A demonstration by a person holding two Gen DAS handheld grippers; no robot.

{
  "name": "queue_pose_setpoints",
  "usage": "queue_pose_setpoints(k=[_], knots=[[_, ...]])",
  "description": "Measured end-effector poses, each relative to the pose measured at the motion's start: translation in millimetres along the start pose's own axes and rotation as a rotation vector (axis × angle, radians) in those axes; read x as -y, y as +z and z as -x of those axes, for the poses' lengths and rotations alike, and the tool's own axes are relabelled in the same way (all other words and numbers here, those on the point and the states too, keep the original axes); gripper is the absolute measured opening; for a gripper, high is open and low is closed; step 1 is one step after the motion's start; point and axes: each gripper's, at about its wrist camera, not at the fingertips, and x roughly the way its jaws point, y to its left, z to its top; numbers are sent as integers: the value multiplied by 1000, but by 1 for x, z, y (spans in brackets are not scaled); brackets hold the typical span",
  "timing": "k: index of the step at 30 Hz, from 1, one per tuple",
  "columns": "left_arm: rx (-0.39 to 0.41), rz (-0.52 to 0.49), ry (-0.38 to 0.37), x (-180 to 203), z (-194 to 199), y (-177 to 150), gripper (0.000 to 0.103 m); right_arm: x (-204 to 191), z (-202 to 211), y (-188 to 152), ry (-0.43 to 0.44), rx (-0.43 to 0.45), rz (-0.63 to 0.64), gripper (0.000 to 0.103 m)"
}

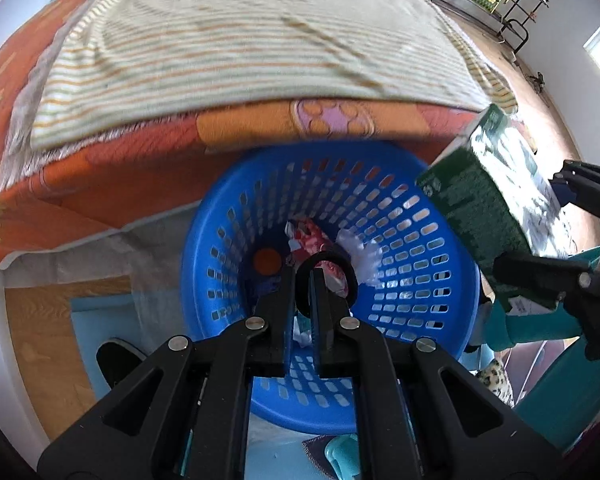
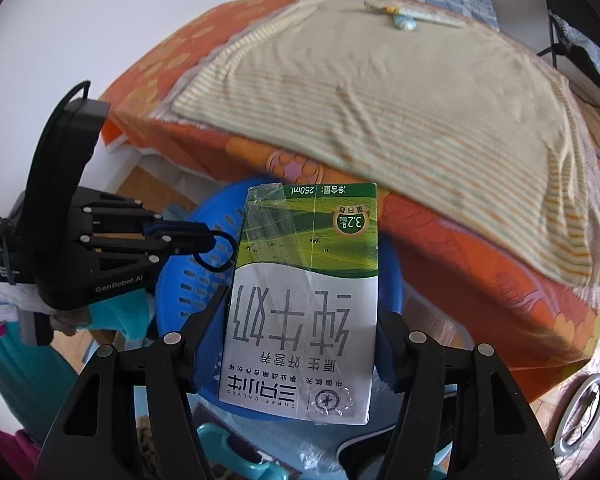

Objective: Collect trash
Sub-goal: 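Open both grippers to drop the carton and ring into the basket, then move both grippers back over the wrapper strip and blue tube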

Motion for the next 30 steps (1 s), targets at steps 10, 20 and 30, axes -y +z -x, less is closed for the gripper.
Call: queue_pose_setpoints(k=[10,20,30], knots=[[-23,9,16,-4,-4,3,22,-7,-19,-2,-13,-62,13,63],[-36,21,35,-6,-9,5,42,-1,-23,-3,-7,-72,-15,63],[-36,21,39,-6,-9,6,45,6,-15,0,-13,-39,-49,63]])
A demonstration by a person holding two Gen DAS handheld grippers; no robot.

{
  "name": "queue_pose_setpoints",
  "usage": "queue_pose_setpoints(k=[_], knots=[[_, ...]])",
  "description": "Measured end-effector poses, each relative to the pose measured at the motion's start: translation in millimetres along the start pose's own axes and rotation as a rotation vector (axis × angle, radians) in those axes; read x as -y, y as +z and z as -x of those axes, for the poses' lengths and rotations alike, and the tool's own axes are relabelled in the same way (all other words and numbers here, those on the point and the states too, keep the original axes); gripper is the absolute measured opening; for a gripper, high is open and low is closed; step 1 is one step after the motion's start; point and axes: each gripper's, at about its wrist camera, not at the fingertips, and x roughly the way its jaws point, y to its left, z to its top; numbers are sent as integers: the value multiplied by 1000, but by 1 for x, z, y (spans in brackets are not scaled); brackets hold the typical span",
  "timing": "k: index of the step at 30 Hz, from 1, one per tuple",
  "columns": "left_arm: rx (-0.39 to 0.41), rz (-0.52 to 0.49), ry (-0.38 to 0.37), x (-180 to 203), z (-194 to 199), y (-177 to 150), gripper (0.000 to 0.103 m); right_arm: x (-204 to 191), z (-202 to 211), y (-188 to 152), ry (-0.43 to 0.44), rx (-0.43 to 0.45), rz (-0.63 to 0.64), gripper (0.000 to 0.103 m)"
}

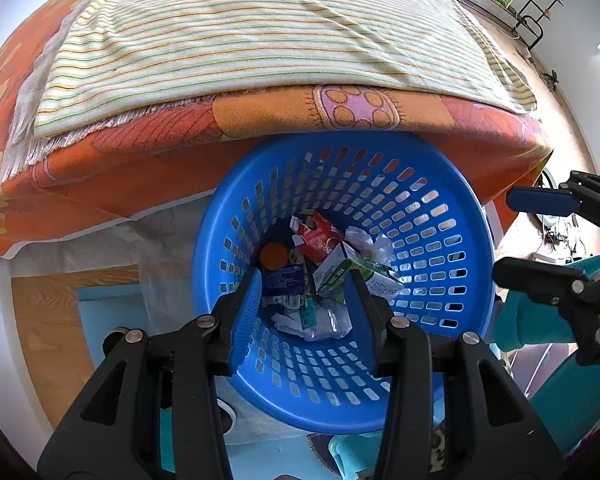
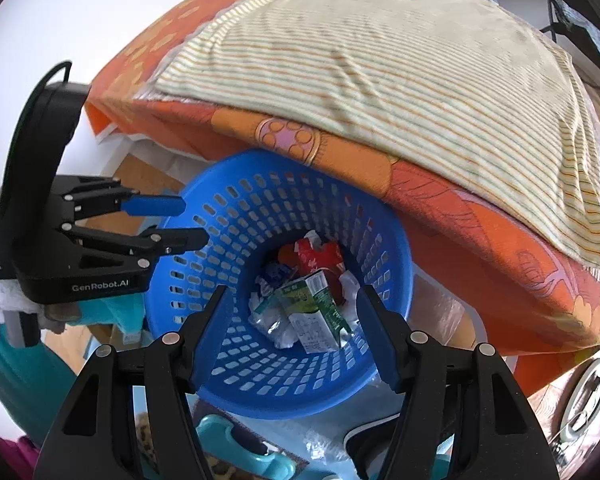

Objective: Collect trash
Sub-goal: 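Move both grippers back over the wrapper strip and blue tube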

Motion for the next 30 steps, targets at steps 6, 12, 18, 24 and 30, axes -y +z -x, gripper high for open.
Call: queue_pose_setpoints(k=[6,12,18,24,30], knots=[[6,-1,-4,2,2,2,45,1,5,2,-7,20,-11,63],[20,3,-11,3,7,5,45,0,12,5,-17,40,-10,63],[38,17,-24,2,15,13,45,3,22,11,-18,74,-11,63],[71,35,-49,0,28,29,45,15,40,26,-46,134,-48,63],[110,67,-78,-3,41,53,45,31,61,47,-32,213,-89,63]])
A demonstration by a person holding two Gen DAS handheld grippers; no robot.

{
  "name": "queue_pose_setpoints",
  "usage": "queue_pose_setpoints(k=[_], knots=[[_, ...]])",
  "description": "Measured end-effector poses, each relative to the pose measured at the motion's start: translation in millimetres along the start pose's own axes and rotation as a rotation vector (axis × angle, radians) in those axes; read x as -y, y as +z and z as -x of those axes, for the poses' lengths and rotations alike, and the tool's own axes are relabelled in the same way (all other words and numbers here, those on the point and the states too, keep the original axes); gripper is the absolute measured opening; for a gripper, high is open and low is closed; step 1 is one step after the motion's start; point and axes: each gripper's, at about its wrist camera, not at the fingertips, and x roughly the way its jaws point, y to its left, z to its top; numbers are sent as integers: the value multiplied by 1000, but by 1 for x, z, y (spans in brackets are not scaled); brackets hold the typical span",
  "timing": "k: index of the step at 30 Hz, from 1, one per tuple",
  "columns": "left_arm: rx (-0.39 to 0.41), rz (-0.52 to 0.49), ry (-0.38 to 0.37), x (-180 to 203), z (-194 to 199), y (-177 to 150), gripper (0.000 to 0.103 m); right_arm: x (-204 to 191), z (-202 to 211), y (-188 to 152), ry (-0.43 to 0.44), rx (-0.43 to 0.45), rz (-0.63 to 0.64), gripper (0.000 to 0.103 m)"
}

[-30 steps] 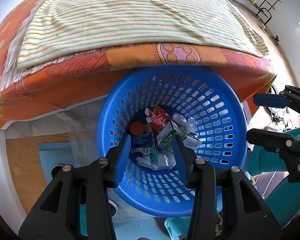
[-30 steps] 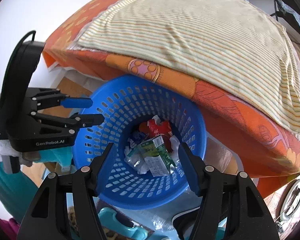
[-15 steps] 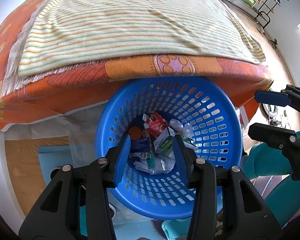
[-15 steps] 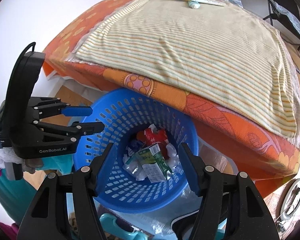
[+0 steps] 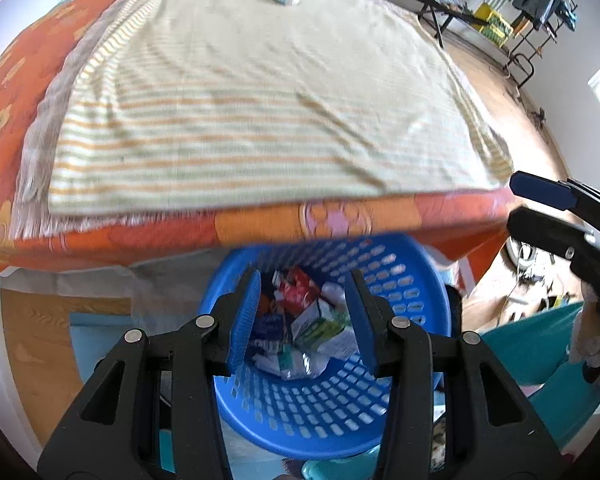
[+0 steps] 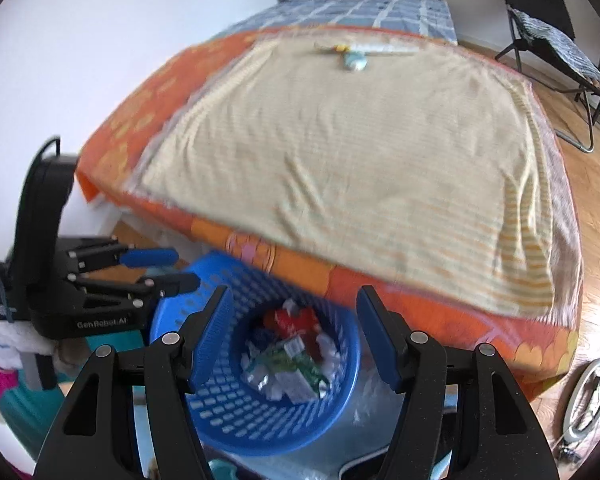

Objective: Collect trash
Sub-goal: 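Move both grippers back over the wrapper strip and blue tube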

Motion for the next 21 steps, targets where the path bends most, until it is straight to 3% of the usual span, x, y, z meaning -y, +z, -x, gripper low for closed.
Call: queue_pose_setpoints(k=[11,21], knots=[[91,41,-11,3,9,73,45,46,27,75,80,128,-157,63],[165,114,-18,-3,-18,164,45,89,21,150,91,217,-133,64]])
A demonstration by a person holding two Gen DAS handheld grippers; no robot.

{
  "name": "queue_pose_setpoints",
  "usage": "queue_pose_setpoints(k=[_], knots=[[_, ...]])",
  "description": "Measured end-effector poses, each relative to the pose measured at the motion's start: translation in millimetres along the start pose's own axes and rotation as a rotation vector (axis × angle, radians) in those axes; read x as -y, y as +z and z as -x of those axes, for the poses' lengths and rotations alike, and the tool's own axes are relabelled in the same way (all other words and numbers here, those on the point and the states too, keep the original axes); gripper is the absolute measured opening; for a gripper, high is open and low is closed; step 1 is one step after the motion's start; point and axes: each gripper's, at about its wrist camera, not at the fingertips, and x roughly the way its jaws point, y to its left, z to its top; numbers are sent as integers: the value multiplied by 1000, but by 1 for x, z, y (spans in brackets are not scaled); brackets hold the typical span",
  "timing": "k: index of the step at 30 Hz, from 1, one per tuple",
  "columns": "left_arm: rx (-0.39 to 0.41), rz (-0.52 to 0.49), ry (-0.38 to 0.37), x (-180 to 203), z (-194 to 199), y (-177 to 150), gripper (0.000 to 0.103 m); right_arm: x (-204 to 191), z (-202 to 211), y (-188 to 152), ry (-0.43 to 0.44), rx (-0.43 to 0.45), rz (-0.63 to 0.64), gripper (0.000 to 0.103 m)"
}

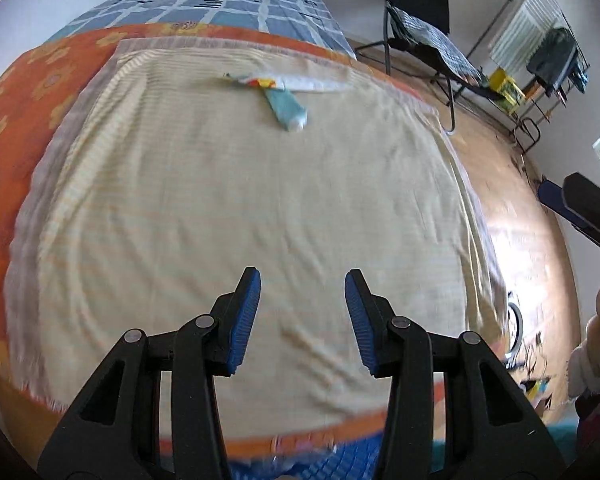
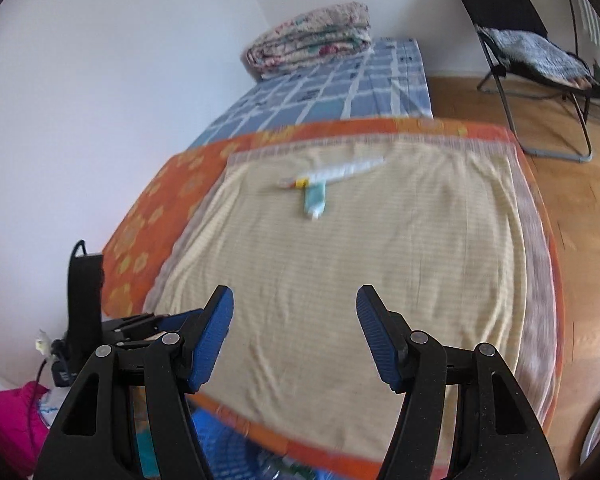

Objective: Collect trash
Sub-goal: 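Move both grippers back over the wrapper strip and blue tube, then grasp the light-blue tube with the left gripper while the right gripper grasps the white wrapper strip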

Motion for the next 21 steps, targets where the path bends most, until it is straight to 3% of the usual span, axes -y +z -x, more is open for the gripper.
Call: queue_pose_setpoints(k=[10,21], knots=[[51,60,-10,5,-68,79,45,46,-77,88,87,-10,-23,63],[46,85,29,-6,-140,129,45,75,-163,140,92,-41,-54,63]])
